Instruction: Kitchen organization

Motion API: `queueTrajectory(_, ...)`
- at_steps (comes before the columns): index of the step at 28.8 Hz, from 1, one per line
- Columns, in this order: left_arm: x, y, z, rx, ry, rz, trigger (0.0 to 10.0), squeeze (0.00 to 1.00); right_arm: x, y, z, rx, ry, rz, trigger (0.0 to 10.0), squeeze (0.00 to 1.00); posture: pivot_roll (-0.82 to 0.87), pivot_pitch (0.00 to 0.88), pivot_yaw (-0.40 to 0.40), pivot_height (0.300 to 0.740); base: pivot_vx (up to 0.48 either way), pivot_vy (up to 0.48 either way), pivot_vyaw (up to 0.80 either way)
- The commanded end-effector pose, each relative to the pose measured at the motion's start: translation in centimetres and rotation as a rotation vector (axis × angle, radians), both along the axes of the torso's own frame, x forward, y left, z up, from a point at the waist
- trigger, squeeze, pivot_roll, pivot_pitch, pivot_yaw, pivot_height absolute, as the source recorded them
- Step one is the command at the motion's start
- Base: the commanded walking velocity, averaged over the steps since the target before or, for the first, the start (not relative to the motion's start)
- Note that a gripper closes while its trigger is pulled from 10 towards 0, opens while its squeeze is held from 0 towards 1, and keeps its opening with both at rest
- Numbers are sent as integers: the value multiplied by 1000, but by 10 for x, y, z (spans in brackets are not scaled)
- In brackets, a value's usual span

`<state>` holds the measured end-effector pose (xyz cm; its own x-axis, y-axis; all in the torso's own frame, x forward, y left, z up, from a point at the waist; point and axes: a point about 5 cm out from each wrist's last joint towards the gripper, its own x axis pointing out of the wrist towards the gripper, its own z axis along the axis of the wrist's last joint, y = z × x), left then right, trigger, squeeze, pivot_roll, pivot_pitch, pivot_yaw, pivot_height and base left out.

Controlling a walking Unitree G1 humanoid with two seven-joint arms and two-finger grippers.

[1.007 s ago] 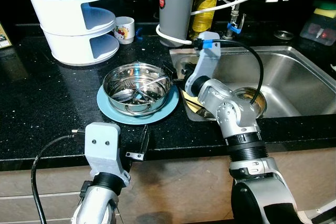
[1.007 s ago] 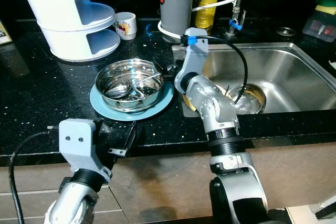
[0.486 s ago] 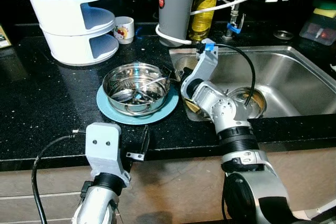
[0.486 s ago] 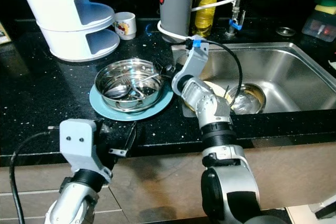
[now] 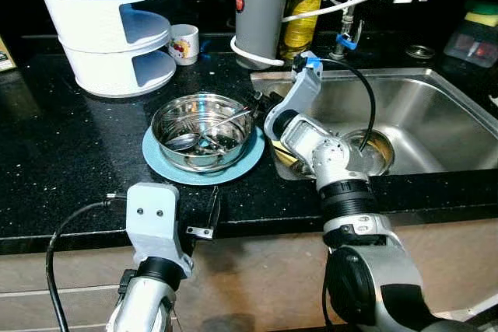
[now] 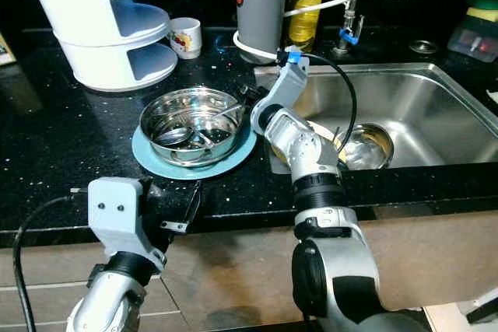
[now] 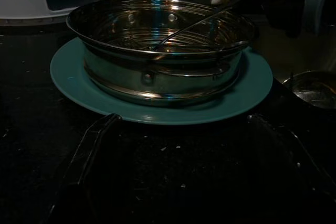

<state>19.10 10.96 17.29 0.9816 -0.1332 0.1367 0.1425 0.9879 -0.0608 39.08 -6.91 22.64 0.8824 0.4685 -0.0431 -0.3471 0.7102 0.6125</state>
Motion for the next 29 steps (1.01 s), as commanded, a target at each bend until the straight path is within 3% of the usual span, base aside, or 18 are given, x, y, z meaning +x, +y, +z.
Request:
queueTrajectory(1,0,-1,-2,3,12,-6,10000,0,0,2,2,-1,7,12,0,0,101,0,-46,740,0,0,0)
queueTrajectory(6,0,-1,-2,2,12,-7,10000,0,0,0,-4,-38,33,7,0,0,97,0,-45,740,0,0,0)
queueTrajectory(12,1,-2,-2,2,11,-9,10000,0,0,0,0,-2,27,10,0,0,95,0,-43,740,0,0,0)
queueTrajectory(14,1,-2,-2,2,11,-10,10000,0,0,1,5,44,13,18,0,0,95,0,-44,740,0,0,0)
queueTrajectory(15,1,-2,-2,2,11,-10,10000,0,-1,0,14,114,-21,27,0,0,96,0,-44,740,0,0,0)
queueTrajectory(18,1,-2,-2,1,12,-10,10000,0,-1,0,21,164,-47,34,0,0,96,0,-44,740,0,0,0)
queueTrajectory(19,1,-2,-2,2,11,-10,10000,0,-4,-8,47,280,-183,24,0,0,95,0,-44,740,0,0,0)
queueTrajectory(22,1,-2,-2,3,10,-10,10000,0,-6,-16,64,298,-296,-7,0,0,95,0,-42,740,0,0,0)
queueTrajectory(29,2,-1,-2,5,9,-12,10000,0,-12,-26,87,130,-492,-101,0,0,96,0,-42,740,0,0,0)
